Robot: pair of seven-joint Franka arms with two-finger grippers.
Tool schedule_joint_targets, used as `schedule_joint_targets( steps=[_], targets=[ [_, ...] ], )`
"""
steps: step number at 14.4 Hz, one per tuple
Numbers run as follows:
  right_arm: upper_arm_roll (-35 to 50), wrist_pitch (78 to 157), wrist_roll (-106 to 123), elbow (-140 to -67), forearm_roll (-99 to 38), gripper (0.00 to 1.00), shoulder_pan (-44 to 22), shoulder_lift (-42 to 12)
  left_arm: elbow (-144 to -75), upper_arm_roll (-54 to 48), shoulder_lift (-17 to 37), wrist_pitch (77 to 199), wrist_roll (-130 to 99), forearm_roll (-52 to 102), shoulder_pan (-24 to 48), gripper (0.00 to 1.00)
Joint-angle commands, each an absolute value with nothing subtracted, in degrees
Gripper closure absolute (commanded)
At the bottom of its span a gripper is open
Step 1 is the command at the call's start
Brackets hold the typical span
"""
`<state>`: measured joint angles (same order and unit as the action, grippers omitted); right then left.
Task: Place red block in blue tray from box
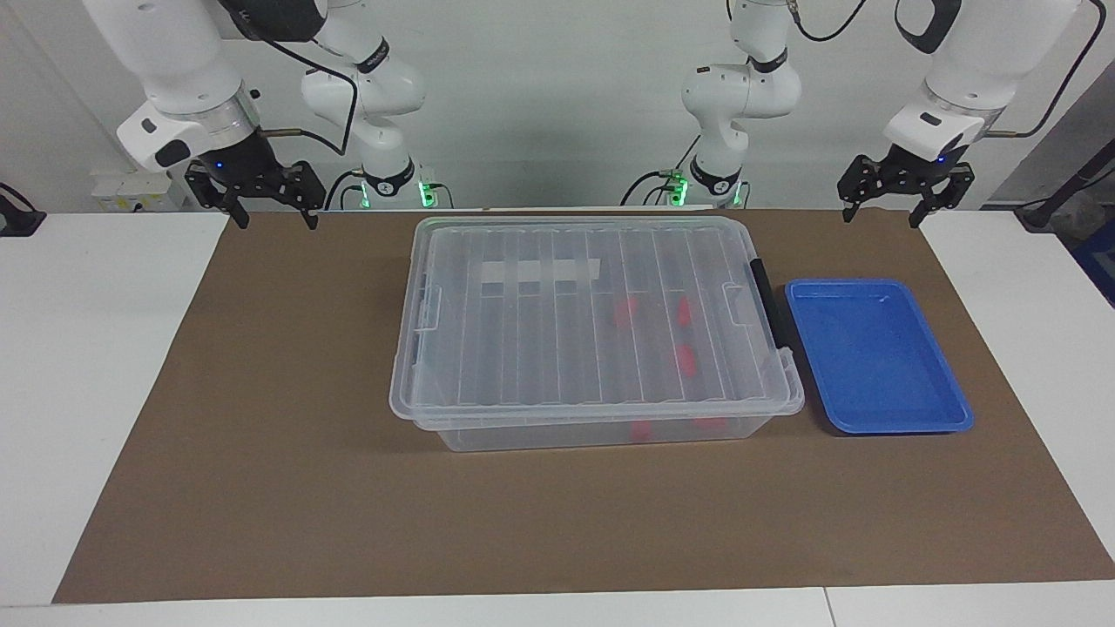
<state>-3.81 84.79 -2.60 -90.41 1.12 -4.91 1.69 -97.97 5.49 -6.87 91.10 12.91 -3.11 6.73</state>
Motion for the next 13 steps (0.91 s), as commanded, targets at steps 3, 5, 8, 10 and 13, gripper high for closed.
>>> schedule_joint_targets(
  steps=[3, 5, 8, 10, 13],
  targets=[
    [-3.8, 86.0, -1.8, -91.5, 0.1, 0.0, -4.7, 2.3, -99.1, 5.4, -7.6, 91.3, 12.3, -3.7, 6.6, 0.0],
    [-3.8, 86.2, -2.0, -91.9, 0.1, 0.0, -4.7, 2.4, -99.1, 5.4, -7.6, 91.2, 12.3, -3.7, 6.5, 0.0],
    [-2.9, 92.4, -2.1, -95.9, 0.0, 0.0, -5.4, 3.6, -99.1, 5.4, -7.6, 91.2, 12.4, -3.7, 6.6, 0.0],
    [-2.4, 96.3, -2.4, -99.4, 0.0, 0.0, -6.3, 4.0, -99.1, 5.4, -7.6, 91.2, 12.4, -3.7, 6.6, 0.0],
    [-2.2, 104.1, -3.7, -105.4, -0.1, 0.0, -9.5, 3.8, -99.1, 5.4, -7.6, 91.3, 12.3, -3.7, 6.5, 0.0]
  ],
)
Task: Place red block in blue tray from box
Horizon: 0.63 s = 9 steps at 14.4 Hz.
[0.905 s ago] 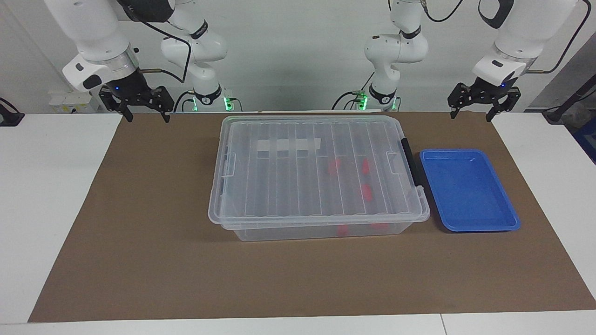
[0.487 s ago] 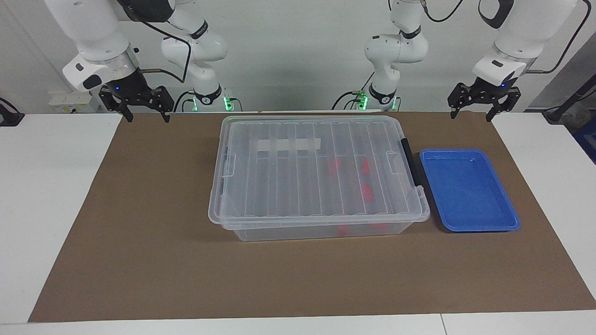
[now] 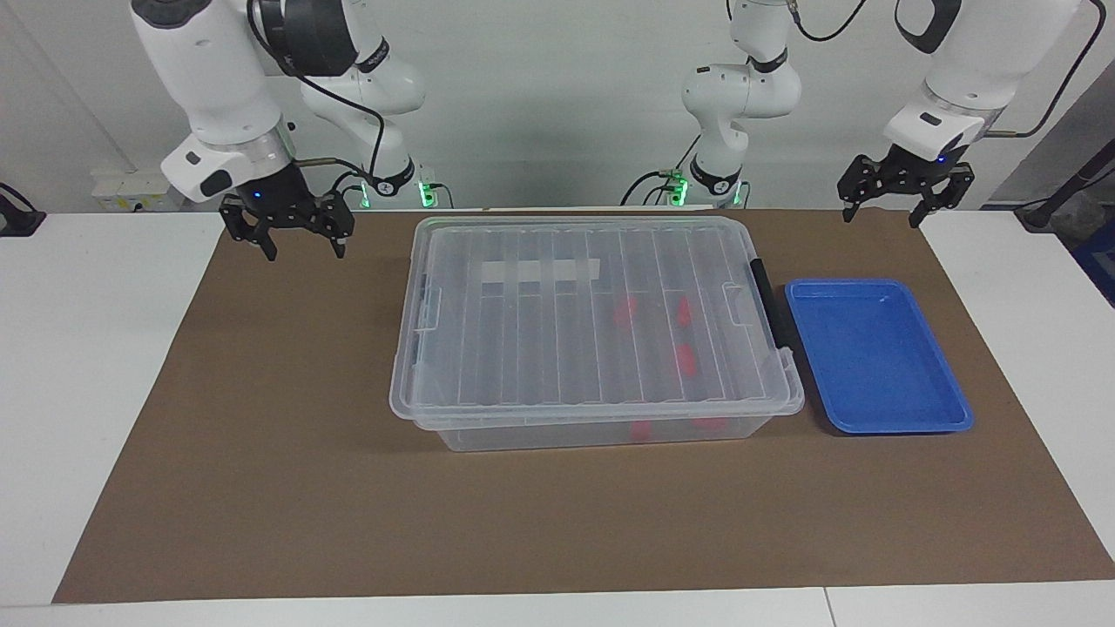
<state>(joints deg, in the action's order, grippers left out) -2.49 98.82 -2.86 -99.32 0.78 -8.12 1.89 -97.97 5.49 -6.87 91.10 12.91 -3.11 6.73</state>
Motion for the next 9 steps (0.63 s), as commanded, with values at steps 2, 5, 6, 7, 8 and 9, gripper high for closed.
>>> schedule_joint_targets(
  steps=[2, 5, 6, 7, 8, 9],
  targets=[
    [-2.2, 109.8, -4.7, -108.9, -0.1, 0.0, -11.9, 3.1, -99.1, 5.4, -7.6, 91.3, 12.3, -3.7, 6.5, 0.0],
    [-2.2, 114.4, -6.3, -112.0, -0.1, 0.0, -13.7, 1.1, -99.1, 5.4, -7.6, 91.2, 12.3, -3.7, 6.5, 0.0],
    [-2.2, 115.7, -6.3, -112.7, -0.5, 0.0, -13.7, 0.5, -99.1, 5.4, -7.6, 91.2, 12.3, -3.7, 6.6, 0.0],
    [-2.2, 116.4, -6.3, -112.8, -1.7, 0.0, -13.8, -0.1, -99.1, 5.4, -7.6, 91.2, 12.3, -3.7, 6.5, 0.0],
    [-2.2, 116.6, -6.0, -113.2, -2.1, 0.0, -13.8, -0.4, -99.1, 5.4, -7.6, 91.2, 12.3, -3.7, 6.6, 0.0],
    [-2.2, 116.7, -5.7, -113.6, -2.1, 0.0, -13.8, -0.6, -99.1, 5.4, -7.6, 91.3, 12.4, -3.7, 6.5, 0.0]
  ],
)
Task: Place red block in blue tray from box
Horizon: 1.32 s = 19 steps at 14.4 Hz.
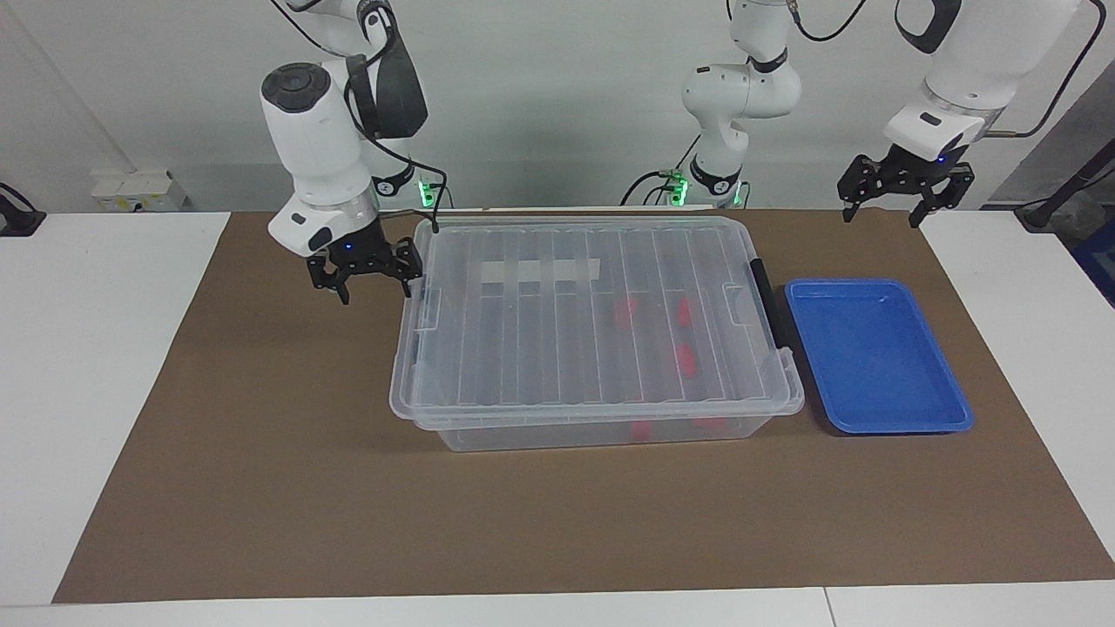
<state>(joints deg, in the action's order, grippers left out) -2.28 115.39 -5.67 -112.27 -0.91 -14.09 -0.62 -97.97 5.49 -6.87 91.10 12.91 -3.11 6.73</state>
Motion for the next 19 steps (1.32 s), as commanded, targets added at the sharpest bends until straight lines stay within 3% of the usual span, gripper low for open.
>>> schedule_joint_targets(
  steps=[1, 19],
  targets=[
    [-2.2, 116.8, -4.8, -114.1, -2.1, 0.0, -13.8, -0.7, -99.1, 5.4, -7.6, 91.2, 12.3, -3.7, 6.6, 0.0],
    [-2.5, 117.7, -4.2, -113.8, 1.1, 0.0, -12.6, -1.9, -99.1, 5.4, -7.6, 91.2, 12.3, -3.7, 6.6, 0.0]
  ],
)
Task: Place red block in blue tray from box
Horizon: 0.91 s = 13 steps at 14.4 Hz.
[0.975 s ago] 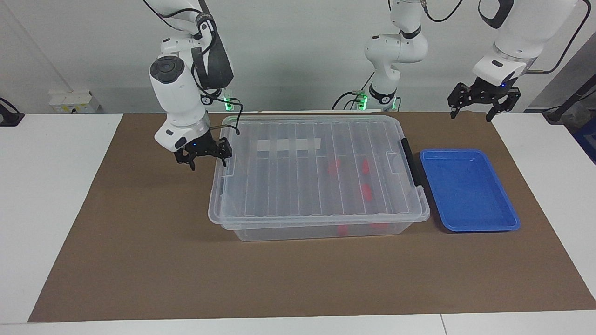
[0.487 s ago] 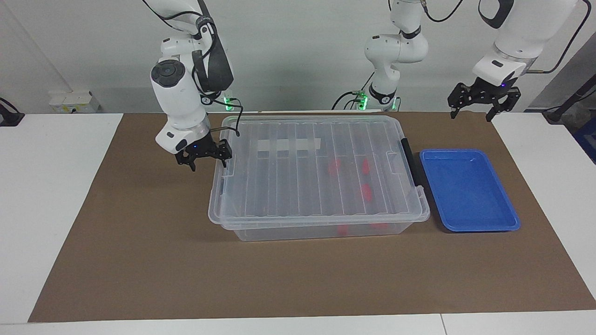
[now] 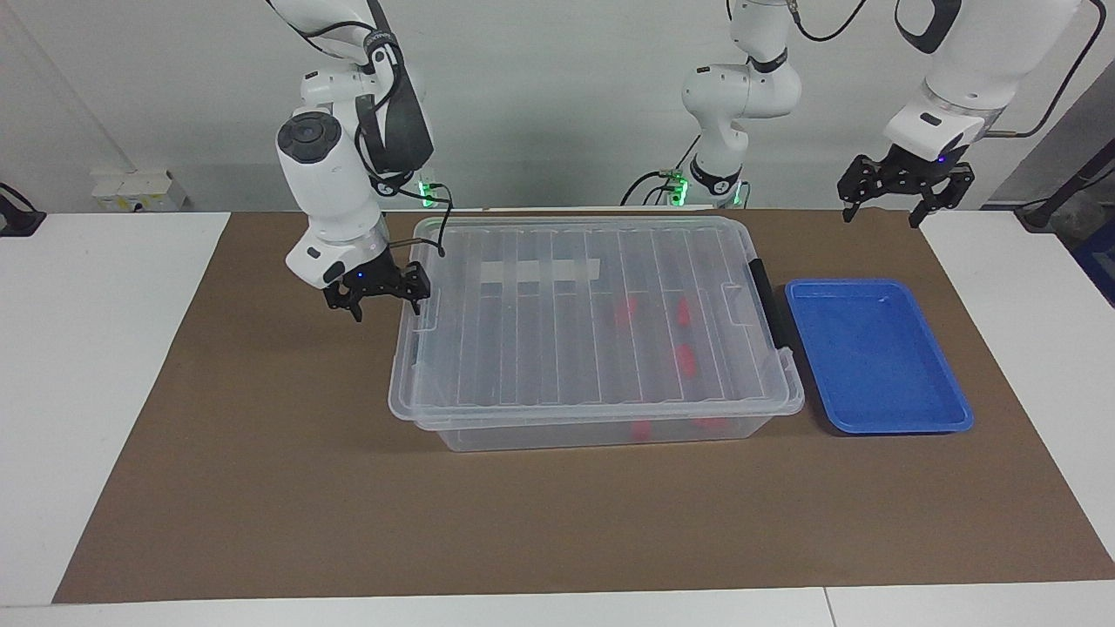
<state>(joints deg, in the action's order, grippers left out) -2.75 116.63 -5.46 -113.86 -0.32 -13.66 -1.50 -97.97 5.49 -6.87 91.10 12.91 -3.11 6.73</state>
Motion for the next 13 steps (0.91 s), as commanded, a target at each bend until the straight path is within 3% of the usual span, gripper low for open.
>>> schedule_joint_targets(
  steps=[1, 13],
  targets=[
    [-2.6, 117.7, -4.2, -113.8, 1.1, 0.0, -12.5, -1.9, -99.1, 5.4, -7.6, 91.2, 12.3, -3.7, 6.6, 0.0],
    [-2.8, 117.0, -4.0, -113.6, 1.8, 0.0, -8.4, -2.0, -99.1, 5.4, -7.6, 91.3, 12.4, -3.7, 6.5, 0.0]
  ],
)
